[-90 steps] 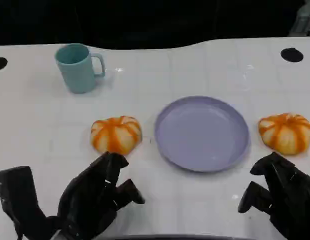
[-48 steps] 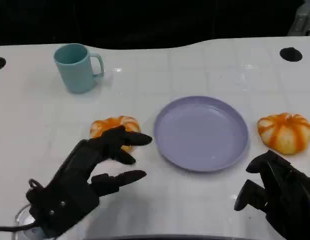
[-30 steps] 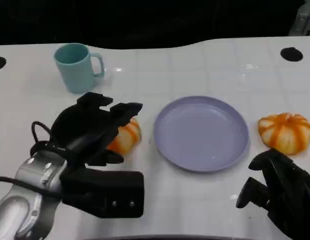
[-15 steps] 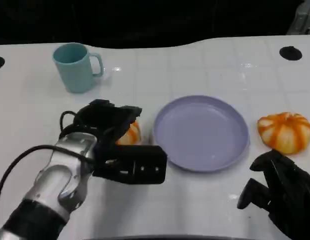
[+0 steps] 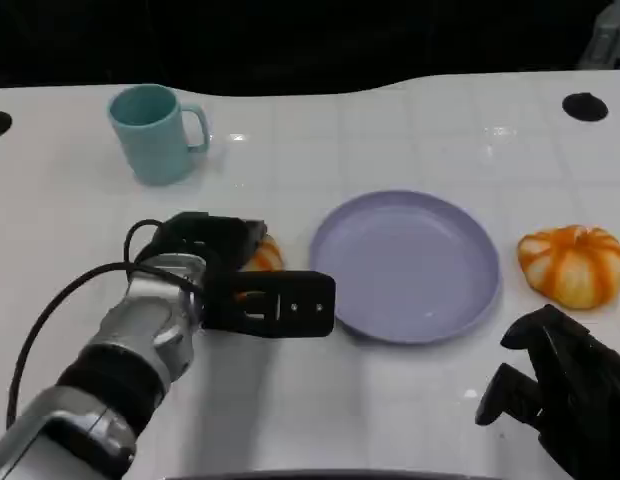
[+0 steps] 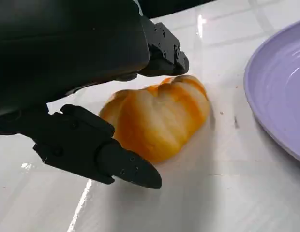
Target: Grasp the bread from the table and place it into the plate.
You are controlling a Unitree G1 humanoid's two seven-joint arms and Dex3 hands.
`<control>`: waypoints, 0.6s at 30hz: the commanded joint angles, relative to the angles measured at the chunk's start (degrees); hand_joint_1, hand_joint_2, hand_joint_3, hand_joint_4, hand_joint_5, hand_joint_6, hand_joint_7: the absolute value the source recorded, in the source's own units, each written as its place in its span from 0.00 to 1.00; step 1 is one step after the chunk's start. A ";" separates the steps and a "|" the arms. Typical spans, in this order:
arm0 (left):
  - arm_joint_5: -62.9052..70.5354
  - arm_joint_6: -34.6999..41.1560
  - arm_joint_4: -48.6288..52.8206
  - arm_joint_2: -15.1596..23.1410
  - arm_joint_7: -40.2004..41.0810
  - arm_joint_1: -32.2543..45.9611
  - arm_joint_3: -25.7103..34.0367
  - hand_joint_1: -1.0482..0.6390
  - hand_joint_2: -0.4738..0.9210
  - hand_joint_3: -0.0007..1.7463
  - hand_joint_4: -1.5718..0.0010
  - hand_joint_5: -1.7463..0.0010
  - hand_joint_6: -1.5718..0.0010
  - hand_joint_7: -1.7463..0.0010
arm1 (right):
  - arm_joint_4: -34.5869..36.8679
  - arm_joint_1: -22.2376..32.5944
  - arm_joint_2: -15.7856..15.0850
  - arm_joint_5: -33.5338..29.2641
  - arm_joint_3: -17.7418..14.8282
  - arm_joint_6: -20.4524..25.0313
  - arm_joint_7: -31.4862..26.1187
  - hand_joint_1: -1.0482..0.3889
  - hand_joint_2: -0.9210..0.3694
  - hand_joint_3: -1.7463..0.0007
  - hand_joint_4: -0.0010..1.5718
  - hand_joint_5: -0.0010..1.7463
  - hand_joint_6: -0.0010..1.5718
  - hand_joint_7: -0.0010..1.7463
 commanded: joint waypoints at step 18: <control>-6.35 -12.33 19.85 -1.30 13.11 -5.41 -0.77 0.48 0.99 0.10 0.59 0.60 0.52 0.95 | -1.65 1.33 -0.87 1.09 -0.67 -0.38 0.56 0.36 0.00 0.86 0.40 1.00 0.30 0.93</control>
